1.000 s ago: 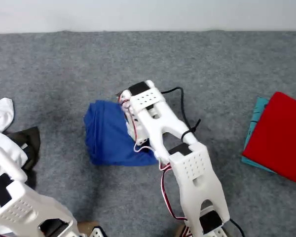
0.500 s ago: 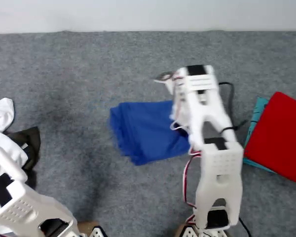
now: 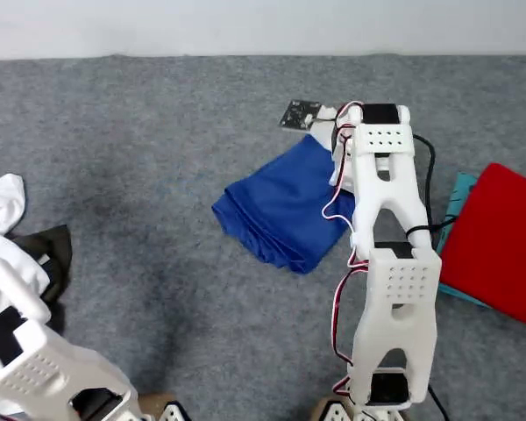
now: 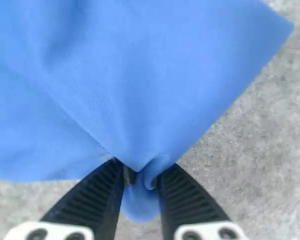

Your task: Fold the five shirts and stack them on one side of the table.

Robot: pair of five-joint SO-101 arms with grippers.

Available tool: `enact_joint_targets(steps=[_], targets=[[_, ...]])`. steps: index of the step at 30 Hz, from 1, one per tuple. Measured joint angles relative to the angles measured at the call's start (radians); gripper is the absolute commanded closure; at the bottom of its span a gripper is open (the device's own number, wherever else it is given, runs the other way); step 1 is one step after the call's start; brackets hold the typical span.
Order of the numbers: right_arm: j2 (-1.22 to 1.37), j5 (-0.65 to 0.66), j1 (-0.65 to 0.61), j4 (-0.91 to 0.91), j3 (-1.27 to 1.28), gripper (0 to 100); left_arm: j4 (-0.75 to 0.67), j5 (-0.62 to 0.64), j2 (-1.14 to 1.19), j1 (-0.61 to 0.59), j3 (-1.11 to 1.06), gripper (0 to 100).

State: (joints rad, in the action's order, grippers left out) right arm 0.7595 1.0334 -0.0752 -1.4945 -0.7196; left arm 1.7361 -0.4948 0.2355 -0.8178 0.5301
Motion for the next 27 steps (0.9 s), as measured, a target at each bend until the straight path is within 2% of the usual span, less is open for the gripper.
enact_joint_targets(steps=[5,9,11,13,16,18,20,27], targets=[[-0.040,-0.282,-0.009,-0.068,-0.078,78.6,0.000,0.000,0.000,0.000,0.000,98],[-0.107,-0.446,-0.051,-0.132,-0.150,78.7,0.000,0.000,0.000,0.000,0.000,98],[-0.110,-0.509,-0.089,-0.135,-0.163,81.2,0.000,0.000,0.000,0.000,0.000,98],[-0.110,-0.562,-0.143,-0.129,-0.163,87.9,0.000,0.000,0.000,0.000,0.000,98],[-0.077,-0.591,-0.247,-0.080,-0.167,99.8,0.000,0.000,0.000,0.000,0.000,98],[-0.025,-0.594,-0.318,-0.040,-0.167,96.7,0.000,0.000,0.000,0.000,0.000,98],[0.038,-0.597,-0.371,-0.012,-0.167,98.8,0.000,0.000,0.000,0.000,0.000,98],[0.175,-0.597,-0.471,0.043,-0.167,98.9,0.000,0.000,0.000,0.000,0.000,98]])
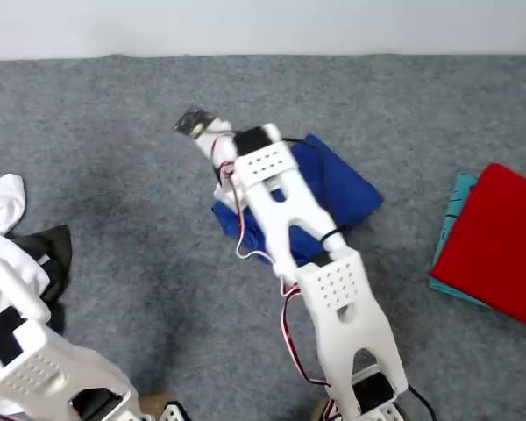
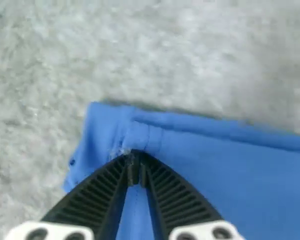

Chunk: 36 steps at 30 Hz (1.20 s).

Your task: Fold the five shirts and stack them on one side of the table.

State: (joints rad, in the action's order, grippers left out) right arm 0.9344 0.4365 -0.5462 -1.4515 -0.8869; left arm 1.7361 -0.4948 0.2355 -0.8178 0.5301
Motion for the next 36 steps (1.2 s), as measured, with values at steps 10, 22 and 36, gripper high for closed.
enact_joint_targets(steps=[10,22,36], targets=[[-0.008,0.000,-0.092,0.041,0.000,98.9,0.000,0.000,0.000,0.000,0.000,98],[-0.181,-0.018,0.011,-0.281,0.000,99.0,0.000,0.000,0.000,0.000,0.000,98],[-0.434,-0.221,0.167,-0.302,0.328,99.0,0.000,0.000,0.000,0.000,-0.020,98]])
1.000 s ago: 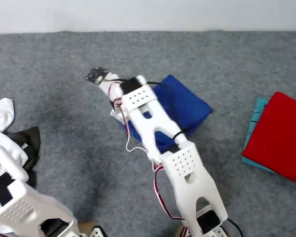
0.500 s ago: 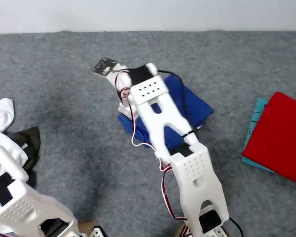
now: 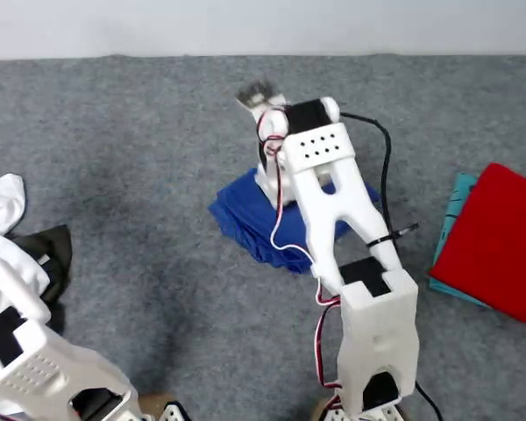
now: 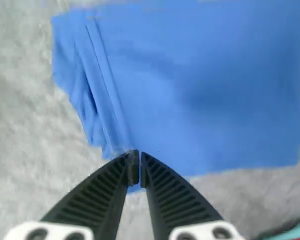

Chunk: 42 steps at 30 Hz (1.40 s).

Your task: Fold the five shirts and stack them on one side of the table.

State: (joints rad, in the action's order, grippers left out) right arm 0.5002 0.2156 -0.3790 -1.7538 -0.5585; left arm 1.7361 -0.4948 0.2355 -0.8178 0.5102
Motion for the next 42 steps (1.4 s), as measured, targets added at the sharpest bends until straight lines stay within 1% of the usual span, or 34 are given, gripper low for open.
enact_joint_targets(steps=[4,9,12,17,22,25,28,32,36,38,42], targets=[[0.000,-0.003,0.005,0.003,0.158,99.0,0.000,0.000,0.000,0.000,-0.043,98],[0.040,-0.061,-0.008,0.083,0.284,99.0,0.000,0.000,0.000,0.000,-0.048,98],[0.095,-0.075,-0.046,0.100,0.296,99.0,0.000,0.000,0.000,0.000,-0.048,98],[0.101,-0.078,-0.126,0.092,0.296,99.0,0.000,0.000,0.000,0.000,-0.048,98],[-0.018,-0.098,-0.132,0.066,0.296,98.7,0.000,0.000,0.000,0.000,-0.048,98],[-0.121,-0.213,-0.107,0.066,0.296,97.5,0.000,0.000,0.000,0.000,-0.048,98],[-0.192,-0.391,-0.060,0.081,0.296,94.6,0.000,0.000,0.000,0.000,-0.048,98],[-0.215,-0.621,0.003,0.158,0.301,93.6,0.000,0.000,0.000,0.000,-0.048,98],[-0.215,-0.845,0.021,0.241,0.302,92.4,-0.015,0.000,0.000,0.000,-0.048,98],[-0.215,-0.933,0.035,0.281,0.302,85.8,-0.023,0.000,0.000,0.000,-0.048,98],[-0.215,-1.051,0.029,0.324,0.302,63.8,-0.029,0.000,0.000,0.000,-0.048,98]])
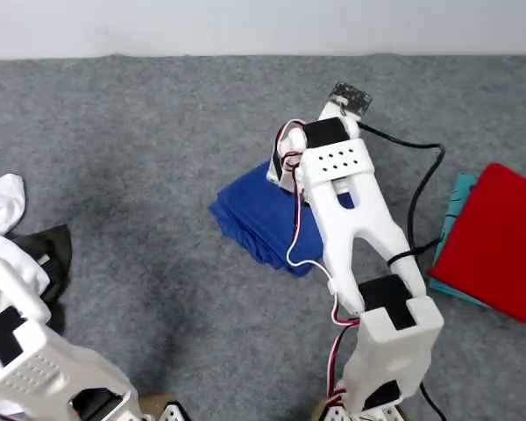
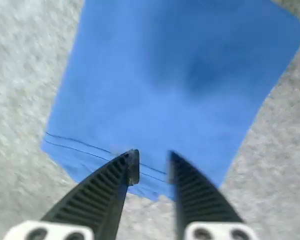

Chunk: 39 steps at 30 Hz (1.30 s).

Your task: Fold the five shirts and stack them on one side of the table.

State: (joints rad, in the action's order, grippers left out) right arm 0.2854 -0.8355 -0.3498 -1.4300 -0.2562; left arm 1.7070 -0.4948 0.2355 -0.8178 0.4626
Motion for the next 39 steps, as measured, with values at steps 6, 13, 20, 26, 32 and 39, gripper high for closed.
enact_joint_targets(steps=[6,13,20,26,32,39], targets=[[0.106,-0.061,0.005,0.052,0.000,54.5,-0.003,0.000,0.000,0.000,0.000,98],[0.230,-0.101,0.040,0.186,0.000,54.5,-0.040,0.000,0.000,0.005,0.000,98],[0.345,-0.101,0.069,0.308,0.000,57.3,-0.049,0.000,0.000,0.008,0.000,98],[0.391,-0.104,0.072,0.334,-0.017,89.5,-0.049,0.000,0.000,0.018,0.000,98],[0.387,-0.104,0.124,0.313,0.000,98.7,-0.049,0.000,0.000,0.038,0.000,98],[0.288,0.012,0.186,0.196,0.000,99.0,-0.049,0.000,0.000,0.038,0.000,98]])
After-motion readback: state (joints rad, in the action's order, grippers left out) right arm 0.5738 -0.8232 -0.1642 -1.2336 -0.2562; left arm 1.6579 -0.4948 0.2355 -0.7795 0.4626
